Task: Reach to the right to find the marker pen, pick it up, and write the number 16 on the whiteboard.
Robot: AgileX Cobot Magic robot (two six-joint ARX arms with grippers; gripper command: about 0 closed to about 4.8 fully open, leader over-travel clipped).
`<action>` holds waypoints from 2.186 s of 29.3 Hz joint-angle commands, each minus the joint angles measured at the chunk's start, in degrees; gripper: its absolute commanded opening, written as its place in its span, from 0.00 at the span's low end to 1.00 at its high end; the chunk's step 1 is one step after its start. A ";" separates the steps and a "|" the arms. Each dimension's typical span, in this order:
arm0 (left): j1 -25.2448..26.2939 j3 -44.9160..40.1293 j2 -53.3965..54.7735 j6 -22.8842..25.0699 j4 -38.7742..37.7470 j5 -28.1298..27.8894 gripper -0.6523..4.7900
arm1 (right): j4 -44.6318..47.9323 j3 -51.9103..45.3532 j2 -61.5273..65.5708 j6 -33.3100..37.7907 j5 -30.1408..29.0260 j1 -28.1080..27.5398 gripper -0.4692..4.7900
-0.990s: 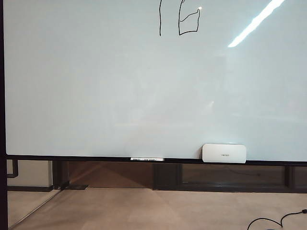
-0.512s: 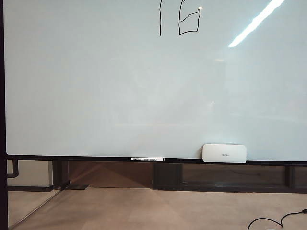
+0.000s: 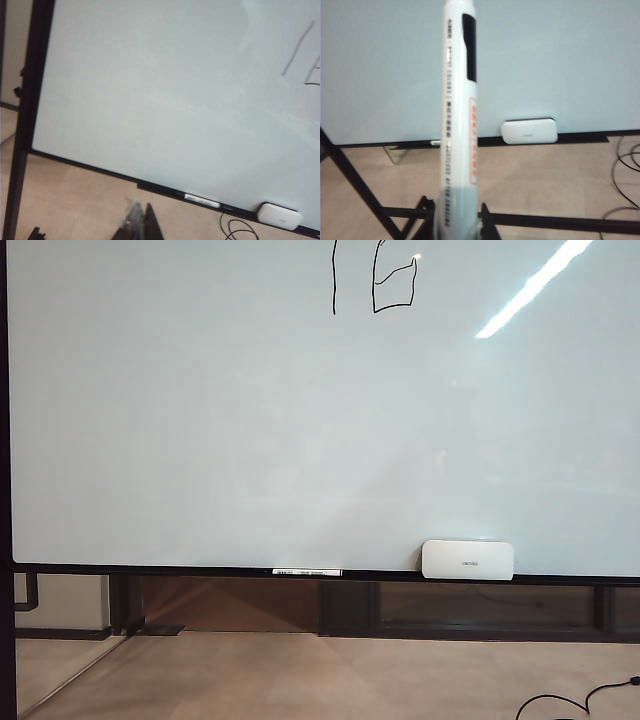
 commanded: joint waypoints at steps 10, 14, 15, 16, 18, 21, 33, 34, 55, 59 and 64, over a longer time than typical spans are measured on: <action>-0.11 -8.41 0.07 0.68 5.62 -0.42 0.11 | 1.88 -5.46 0.04 -2.43 1.05 0.09 0.08; -0.24 -11.47 0.07 0.70 6.56 -0.37 0.11 | 2.03 -7.52 0.04 -2.67 1.16 0.09 0.08; -0.57 -12.31 0.07 0.98 6.73 -0.39 0.11 | 2.08 -7.85 0.04 -2.69 1.18 0.09 0.08; -0.94 -12.90 0.07 1.46 6.99 -0.39 0.11 | 2.49 -8.31 0.04 -2.73 1.18 0.09 0.08; -2.12 -14.23 0.07 3.17 7.80 -0.48 0.11 | 3.17 -9.03 0.04 -3.41 1.16 0.07 0.08; -4.48 -15.72 0.07 5.66 7.91 -1.97 0.11 | 4.00 -10.23 0.04 -5.16 1.25 0.07 0.08; -16.65 -18.21 0.09 13.57 6.67 -11.30 0.11 | 2.97 -12.02 0.09 -6.93 5.51 0.07 0.08; -17.27 -18.23 0.09 13.57 5.90 -12.11 0.11 | 2.62 -12.07 0.09 -7.10 5.57 0.07 0.08; -17.97 -18.23 0.09 10.97 3.74 -14.49 0.11 | 0.07 -12.07 0.07 -8.20 6.16 0.09 0.08; -17.97 -18.23 0.09 10.97 3.74 -14.49 0.11 | 0.11 -12.07 0.07 -8.15 6.12 0.07 0.08; -17.94 -18.23 0.09 10.95 3.74 -14.49 0.11 | 0.11 -12.07 0.04 -8.17 6.16 0.04 0.08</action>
